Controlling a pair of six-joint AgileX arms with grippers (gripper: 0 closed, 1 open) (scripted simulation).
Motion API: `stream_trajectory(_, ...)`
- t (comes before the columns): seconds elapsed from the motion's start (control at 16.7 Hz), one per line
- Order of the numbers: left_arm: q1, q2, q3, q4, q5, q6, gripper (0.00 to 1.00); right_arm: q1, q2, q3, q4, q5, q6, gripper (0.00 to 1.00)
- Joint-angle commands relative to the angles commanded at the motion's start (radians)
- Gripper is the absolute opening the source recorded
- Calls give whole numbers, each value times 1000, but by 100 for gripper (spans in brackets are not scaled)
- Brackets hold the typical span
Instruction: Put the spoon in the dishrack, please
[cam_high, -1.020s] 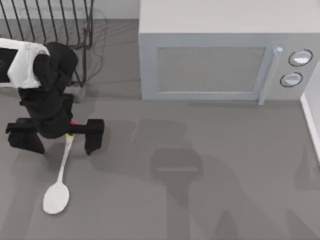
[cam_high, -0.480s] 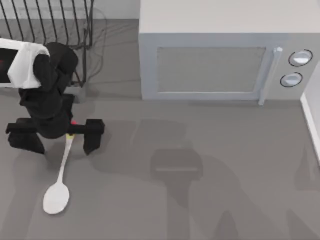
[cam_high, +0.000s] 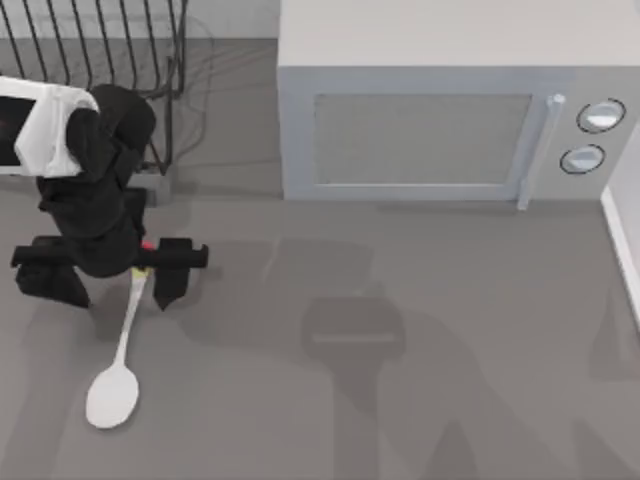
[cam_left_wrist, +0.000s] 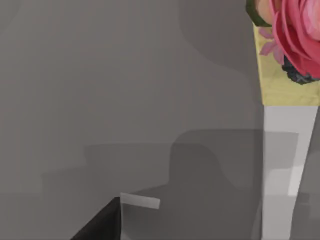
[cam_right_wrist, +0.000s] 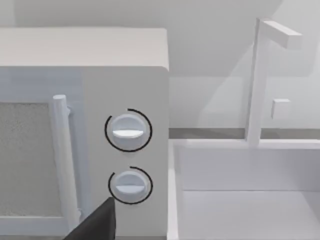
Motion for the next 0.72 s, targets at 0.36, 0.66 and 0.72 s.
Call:
stream_trajectory(0.36,2,-57,15,-37,-11,0,0,0,0,0,0,0,0,100)
stream_trajectory(0.66,0,-64,126,-153,-11,-4,0,0,0,0,0,0,0,100)
stream_trajectory(0.72,0,-70,176,-207,-11,-6,0,0,0,0,0,0,0,100)
